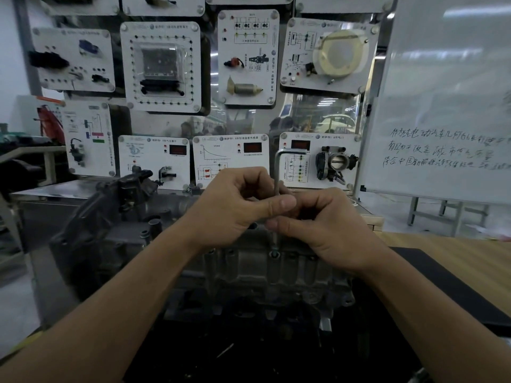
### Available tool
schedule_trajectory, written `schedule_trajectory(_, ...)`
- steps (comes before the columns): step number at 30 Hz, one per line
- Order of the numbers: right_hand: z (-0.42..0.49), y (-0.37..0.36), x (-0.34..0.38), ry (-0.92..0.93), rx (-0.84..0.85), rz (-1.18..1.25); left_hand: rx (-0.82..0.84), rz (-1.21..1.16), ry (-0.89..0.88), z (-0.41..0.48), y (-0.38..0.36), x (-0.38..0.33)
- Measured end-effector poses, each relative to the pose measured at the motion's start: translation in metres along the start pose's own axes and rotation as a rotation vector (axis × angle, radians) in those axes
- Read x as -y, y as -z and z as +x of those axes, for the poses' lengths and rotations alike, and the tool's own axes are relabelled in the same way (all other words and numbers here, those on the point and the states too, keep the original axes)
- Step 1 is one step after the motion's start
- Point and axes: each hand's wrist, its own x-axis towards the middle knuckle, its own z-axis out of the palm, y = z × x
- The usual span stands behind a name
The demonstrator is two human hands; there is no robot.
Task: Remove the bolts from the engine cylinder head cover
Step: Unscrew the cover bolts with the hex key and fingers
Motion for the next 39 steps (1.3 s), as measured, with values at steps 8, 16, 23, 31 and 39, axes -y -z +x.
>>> schedule_trajectory(8,0.000,0.005,0.001,-0.053,0.122,0.049,0.138,0.041,-0.025,-0.002,0.003,-0.004)
schedule_trajectory(16,0.000,0.003,-0.005,-0.025,0.027,0.037,-0.004,0.049,-0.024,0.000,-0.004,-0.002)
schedule_trajectory(23,0.000,0.002,-0.002,-0.027,0.041,0.009,0.087,-0.039,0.049,-0.002,0.005,-0.003)
schedule_trajectory(31,-0.002,0.006,-0.004,-0.069,0.148,0.120,0.105,0.040,0.017,-0.003,0.001,-0.008)
schedule_trajectory(39,-0.001,0.002,-0.003,-0.042,0.040,0.054,-0.013,0.009,-0.027,-0.002,-0.003,-0.007)
